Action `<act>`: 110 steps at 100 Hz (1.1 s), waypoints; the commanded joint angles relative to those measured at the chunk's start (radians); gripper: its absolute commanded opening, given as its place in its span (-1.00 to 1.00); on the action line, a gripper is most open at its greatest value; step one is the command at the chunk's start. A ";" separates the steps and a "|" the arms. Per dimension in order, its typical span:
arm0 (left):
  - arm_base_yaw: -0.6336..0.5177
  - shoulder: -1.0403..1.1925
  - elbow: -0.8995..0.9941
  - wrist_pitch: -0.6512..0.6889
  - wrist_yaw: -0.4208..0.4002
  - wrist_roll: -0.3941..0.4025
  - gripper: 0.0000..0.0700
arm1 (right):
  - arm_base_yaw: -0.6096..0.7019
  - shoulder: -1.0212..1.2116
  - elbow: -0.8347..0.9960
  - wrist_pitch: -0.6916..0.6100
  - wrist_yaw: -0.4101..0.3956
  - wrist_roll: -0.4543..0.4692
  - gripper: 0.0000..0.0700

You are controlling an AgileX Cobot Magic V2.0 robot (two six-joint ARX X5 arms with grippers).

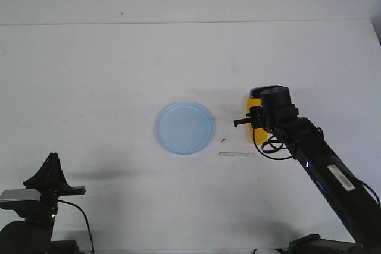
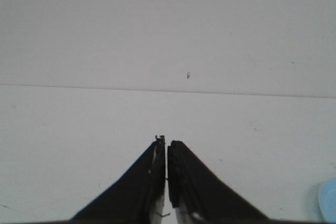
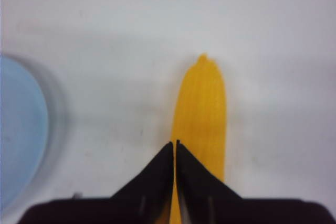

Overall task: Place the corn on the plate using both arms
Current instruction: 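Reach the right gripper over the yellow corn cob, then close the right gripper on the corn and lift it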

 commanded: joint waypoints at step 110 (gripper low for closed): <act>0.003 -0.002 0.006 0.013 -0.003 0.013 -1.00 | -0.089 0.455 0.282 -0.217 -0.070 0.083 0.56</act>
